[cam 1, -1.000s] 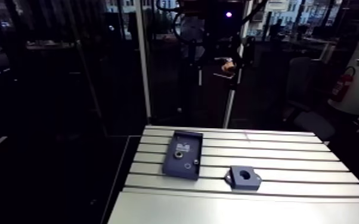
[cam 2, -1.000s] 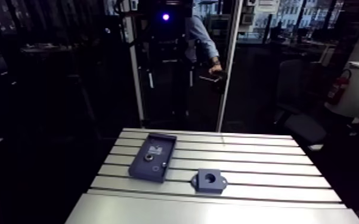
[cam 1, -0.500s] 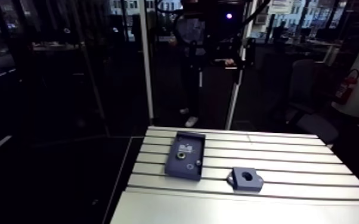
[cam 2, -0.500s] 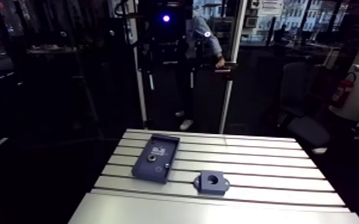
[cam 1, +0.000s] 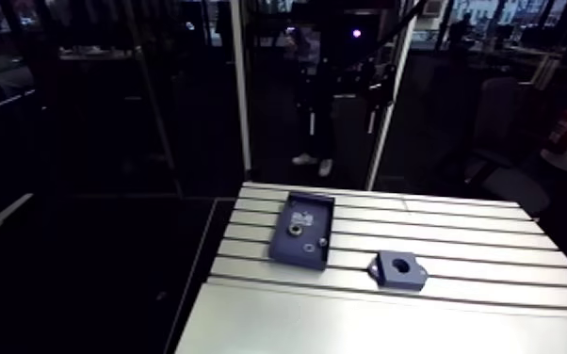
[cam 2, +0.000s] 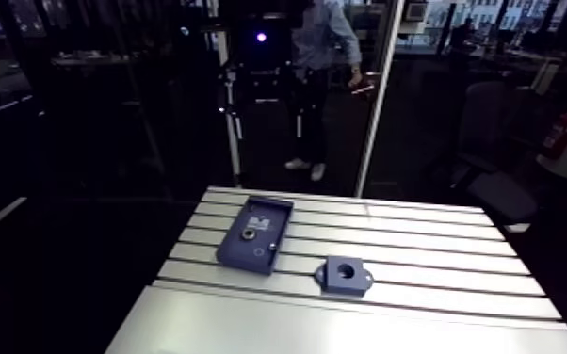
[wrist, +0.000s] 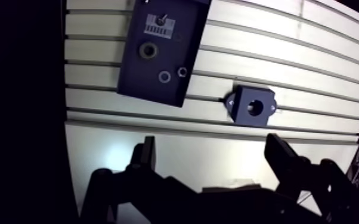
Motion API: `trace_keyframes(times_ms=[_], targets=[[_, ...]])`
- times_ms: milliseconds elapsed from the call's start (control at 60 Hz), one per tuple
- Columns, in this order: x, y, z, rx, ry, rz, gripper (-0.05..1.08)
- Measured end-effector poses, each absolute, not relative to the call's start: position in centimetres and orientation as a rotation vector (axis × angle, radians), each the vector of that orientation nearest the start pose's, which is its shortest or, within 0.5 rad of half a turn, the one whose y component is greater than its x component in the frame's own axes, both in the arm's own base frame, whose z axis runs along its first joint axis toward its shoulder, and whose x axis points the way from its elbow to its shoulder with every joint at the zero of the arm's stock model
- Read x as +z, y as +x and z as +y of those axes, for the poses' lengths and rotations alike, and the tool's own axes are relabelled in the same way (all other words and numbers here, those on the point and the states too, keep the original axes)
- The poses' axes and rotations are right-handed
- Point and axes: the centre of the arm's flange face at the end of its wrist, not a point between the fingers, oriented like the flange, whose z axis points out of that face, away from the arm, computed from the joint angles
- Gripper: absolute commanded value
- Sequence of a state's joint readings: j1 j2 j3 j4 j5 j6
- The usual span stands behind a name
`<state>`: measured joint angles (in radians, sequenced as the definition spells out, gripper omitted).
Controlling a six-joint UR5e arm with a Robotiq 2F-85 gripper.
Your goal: Pick up the bearing and press it into the housing until flush.
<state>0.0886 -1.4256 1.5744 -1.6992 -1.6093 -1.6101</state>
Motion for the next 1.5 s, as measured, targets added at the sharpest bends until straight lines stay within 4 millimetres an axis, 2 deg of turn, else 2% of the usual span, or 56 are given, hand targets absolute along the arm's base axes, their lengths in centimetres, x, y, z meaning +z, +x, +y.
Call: trace_keyframes(times_ms=[433,750,850,1067,1317,1500], targets=[[34.5,-55.6,-18.8,0.056,-0.026,3.104,0.01],[29.0,-56.3,-19.4,0.012,0.014,3.069,0.01],[27.6,-56.5,-19.6,0.001,0.011,3.060,0.06],[25.4,-57.1,-20.2,-0.013,-0.011,3.049,0.09],[23.7,-56.9,-22.9,-0.012,-0.088,3.061,0.14],[22.5,-56.8,-23.8,-0.008,-0.110,3.062,0.17]])
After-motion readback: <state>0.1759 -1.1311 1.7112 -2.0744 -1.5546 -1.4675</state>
